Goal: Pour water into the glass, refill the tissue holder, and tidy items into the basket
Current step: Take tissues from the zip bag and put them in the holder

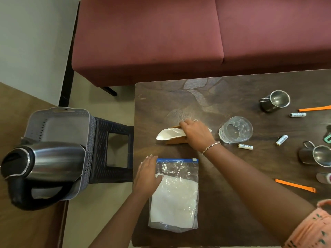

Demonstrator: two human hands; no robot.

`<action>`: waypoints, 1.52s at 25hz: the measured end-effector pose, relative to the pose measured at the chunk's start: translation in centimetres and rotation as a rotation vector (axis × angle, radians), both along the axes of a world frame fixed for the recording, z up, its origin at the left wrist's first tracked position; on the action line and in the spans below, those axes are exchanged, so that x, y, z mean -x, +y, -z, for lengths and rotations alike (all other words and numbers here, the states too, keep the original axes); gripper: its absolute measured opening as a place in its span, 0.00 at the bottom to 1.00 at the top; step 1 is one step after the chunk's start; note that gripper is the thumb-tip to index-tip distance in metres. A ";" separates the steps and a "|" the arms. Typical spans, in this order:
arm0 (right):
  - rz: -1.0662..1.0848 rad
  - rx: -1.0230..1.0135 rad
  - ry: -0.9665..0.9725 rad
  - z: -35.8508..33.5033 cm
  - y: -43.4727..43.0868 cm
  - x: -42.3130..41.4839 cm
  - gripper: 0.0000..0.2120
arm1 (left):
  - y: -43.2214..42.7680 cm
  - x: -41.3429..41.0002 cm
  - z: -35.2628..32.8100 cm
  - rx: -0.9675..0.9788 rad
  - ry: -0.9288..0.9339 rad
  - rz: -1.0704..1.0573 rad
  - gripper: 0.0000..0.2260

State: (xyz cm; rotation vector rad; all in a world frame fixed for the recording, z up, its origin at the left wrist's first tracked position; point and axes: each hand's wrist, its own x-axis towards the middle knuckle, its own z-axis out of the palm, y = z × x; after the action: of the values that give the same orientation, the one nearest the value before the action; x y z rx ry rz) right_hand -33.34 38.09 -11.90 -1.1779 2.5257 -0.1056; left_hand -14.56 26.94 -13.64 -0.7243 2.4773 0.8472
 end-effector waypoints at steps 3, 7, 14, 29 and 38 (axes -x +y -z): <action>0.009 -0.010 0.003 1.1 0.0 -0.1 0.11 | -0.3 -0.8 0.0 -0.018 -0.014 -0.031 0.30; 0.002 -0.040 0.025 2.1 -0.1 0.0 0.11 | -0.6 -1.6 0.2 -0.028 -0.024 -0.037 0.29; 0.082 0.029 -0.084 1.3 0.3 -0.5 0.25 | -0.9 -2.9 1.2 -0.082 -0.016 -0.144 0.25; 1.408 0.400 -0.921 6.8 7.3 -12.3 0.08 | 0.0 -4.1 2.9 -0.539 -0.203 -0.962 0.15; 1.207 0.633 -0.934 0.6 8.1 -11.8 0.10 | 0.4 -5.4 -3.0 -0.698 -0.039 -0.842 0.03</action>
State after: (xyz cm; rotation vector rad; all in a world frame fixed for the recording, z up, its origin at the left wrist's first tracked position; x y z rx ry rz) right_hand -21.53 46.17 -12.46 0.4217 1.9252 -1.4062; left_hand -9.20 27.39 -10.69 -1.4705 1.5754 1.8154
